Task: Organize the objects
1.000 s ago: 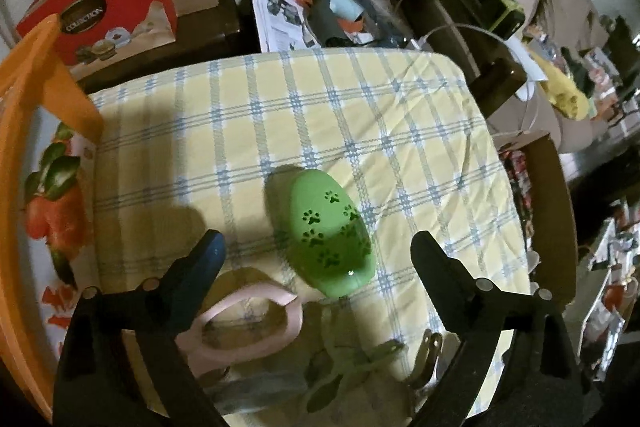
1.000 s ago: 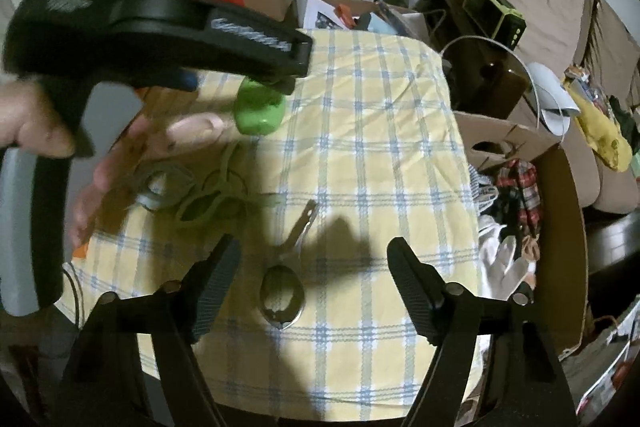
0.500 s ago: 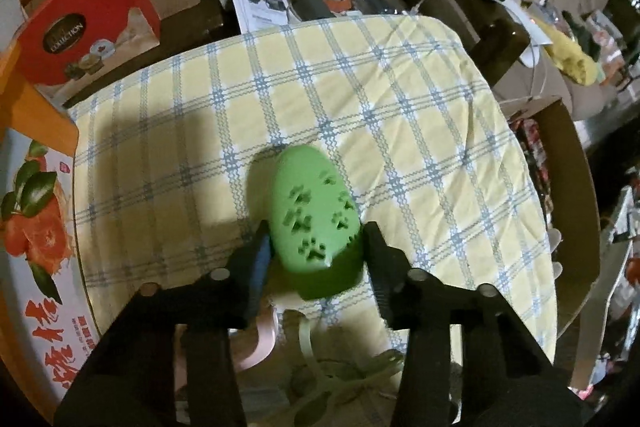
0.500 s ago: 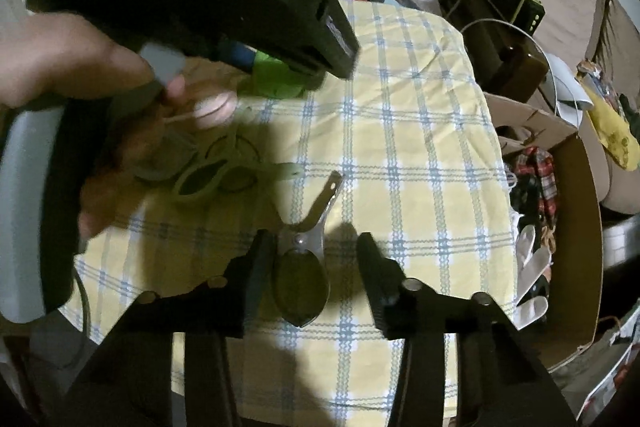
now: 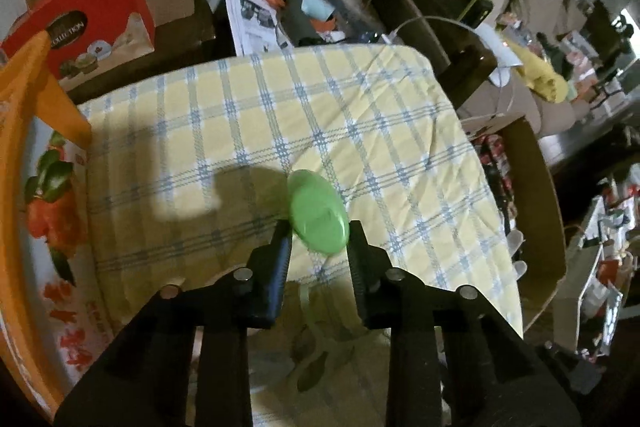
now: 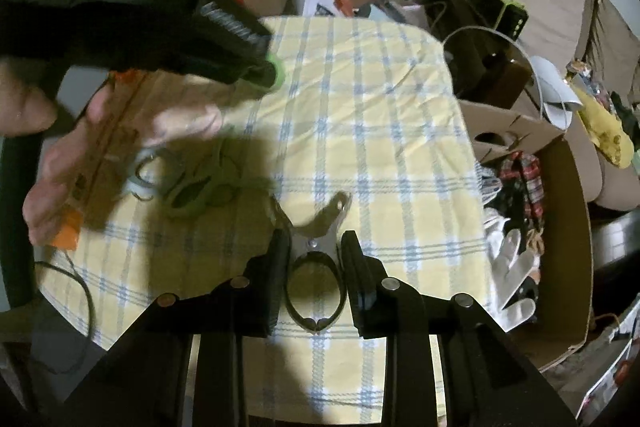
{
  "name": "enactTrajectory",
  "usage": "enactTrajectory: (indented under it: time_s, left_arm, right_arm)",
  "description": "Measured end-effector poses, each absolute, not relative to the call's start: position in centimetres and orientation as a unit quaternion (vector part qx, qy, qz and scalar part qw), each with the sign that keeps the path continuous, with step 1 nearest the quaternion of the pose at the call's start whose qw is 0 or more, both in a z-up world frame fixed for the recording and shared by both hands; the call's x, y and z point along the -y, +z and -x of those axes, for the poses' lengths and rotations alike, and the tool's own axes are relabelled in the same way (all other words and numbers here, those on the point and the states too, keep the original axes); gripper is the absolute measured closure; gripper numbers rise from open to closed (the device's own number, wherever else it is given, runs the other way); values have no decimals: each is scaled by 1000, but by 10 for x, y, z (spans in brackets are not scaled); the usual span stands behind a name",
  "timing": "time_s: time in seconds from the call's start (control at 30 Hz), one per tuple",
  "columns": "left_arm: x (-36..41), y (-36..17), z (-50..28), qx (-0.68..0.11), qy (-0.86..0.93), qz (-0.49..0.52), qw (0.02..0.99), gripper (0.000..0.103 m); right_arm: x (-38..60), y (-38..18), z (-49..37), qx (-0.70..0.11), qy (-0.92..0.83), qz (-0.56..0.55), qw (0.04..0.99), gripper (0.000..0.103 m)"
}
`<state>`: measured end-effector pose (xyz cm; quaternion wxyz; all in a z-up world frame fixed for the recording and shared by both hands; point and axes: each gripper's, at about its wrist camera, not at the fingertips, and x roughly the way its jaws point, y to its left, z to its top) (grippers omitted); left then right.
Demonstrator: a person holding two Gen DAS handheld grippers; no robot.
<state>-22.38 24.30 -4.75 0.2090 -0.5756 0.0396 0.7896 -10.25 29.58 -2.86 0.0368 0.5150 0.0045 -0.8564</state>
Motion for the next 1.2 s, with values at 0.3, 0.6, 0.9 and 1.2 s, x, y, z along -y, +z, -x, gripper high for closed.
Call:
enactTrajectory:
  time_s: [0.3,0.6,0.9,1.2]
  left_arm:
    - [-226,-33,218,-20,791,570,222,83]
    - [-209,-6,207,-23,801,551,233,103]
    - [-222,-28,196,-36,778,571,261,63]
    - [-256,-50,178,-97,764,564,298,43]
  right_arm:
    - [-300,-6,97,16,-863,-503,45,79]
    - [-287,19,92,16,-873,-484,53,79]
    - [-292,17,90,20,-872,-486,49,79]
    - [-315,7,86,42,-870,-489,35,79]
